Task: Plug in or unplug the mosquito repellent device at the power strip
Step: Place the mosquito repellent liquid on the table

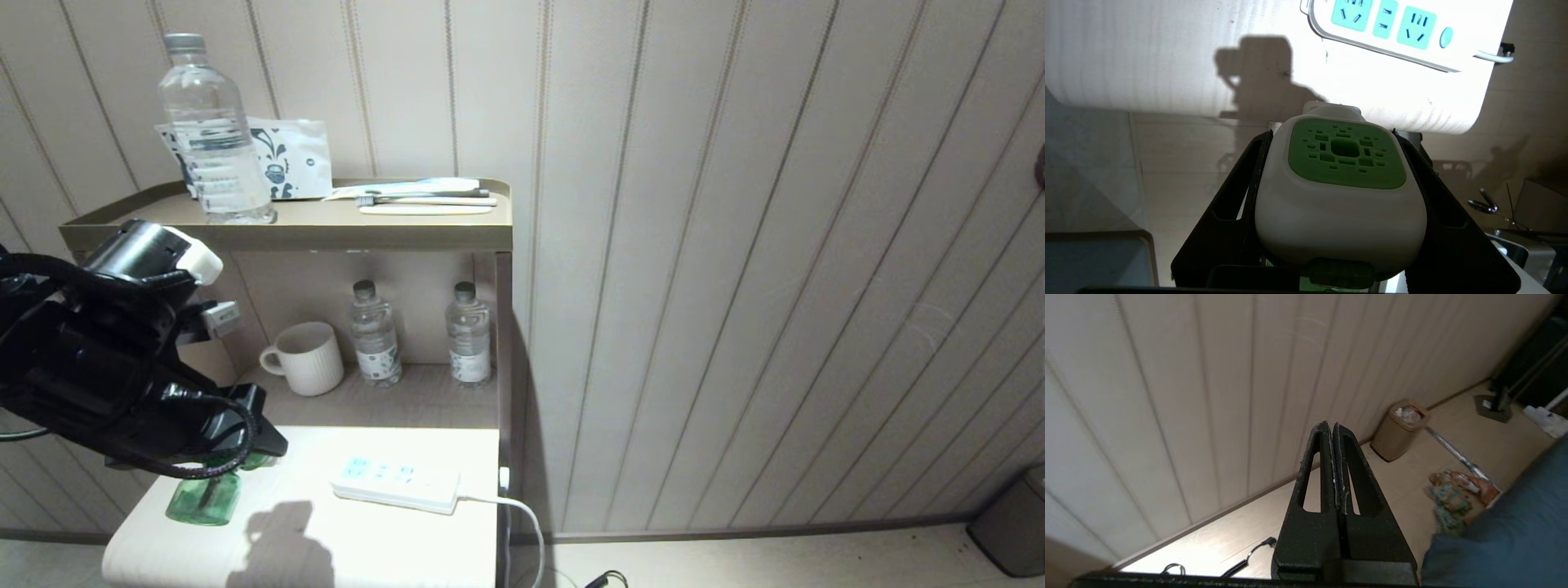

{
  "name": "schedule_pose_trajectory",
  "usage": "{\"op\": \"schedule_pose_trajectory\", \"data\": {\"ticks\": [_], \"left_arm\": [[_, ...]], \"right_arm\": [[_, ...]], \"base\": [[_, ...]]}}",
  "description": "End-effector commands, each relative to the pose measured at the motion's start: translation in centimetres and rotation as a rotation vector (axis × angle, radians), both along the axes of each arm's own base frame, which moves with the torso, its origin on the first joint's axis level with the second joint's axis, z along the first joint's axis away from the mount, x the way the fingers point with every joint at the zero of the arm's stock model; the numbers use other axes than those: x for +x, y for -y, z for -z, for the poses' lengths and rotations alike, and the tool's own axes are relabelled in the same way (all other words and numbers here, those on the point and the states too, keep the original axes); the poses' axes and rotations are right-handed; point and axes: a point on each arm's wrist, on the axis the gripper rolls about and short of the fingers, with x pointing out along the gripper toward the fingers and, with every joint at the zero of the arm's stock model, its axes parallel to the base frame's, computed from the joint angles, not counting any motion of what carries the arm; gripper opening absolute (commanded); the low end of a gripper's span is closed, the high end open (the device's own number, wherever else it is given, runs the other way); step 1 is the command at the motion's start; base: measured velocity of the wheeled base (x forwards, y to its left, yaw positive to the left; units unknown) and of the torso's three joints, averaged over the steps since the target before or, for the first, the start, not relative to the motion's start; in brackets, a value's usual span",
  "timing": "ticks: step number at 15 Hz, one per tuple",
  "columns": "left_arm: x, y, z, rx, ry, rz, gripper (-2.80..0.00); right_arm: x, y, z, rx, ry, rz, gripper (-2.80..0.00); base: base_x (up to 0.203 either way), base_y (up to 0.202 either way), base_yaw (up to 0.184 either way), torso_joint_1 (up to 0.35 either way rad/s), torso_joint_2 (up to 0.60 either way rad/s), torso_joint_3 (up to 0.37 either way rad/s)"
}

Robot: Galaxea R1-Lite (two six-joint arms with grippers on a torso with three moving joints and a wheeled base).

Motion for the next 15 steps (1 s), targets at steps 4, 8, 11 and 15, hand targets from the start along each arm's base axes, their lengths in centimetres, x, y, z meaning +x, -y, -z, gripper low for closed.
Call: {"op": "schedule_pose_trajectory", "data": {"ticks": [4,8,11,15], "left_arm": [[-0.1,0.0,0.0,0.001,0.000,0.007,-2.80],[0.0,0.0,0.3,-0.001,0.009,0.011,-2.80],[0.0,0.0,0.3,-0.002,0.010,0.011,-2.80],[-0.2,0.0,0.3,-0.005,0.016,0.012,-2.80]], "right_arm": [[-4.0,0.7,1.7,-0.001,0.098,0.073,-2.80],[-5.9,0.8,4.3,-0.009,0.115,0.115,-2.80],[-6.9,0.8,5.5,-0.012,0.134,0.178,-2.80],[-8.1,0.6,8.6,-0.013,0.143,0.189,-2.80]], "base": [[0.000,0.000,0.000,0.000,0.00,0.000],[0.000,0.000,0.000,0.000,0.00,0.000],[0.000,0.000,0.000,0.000,0.00,0.000],[0.000,0.000,0.000,0.000,0.00,0.000]]}}
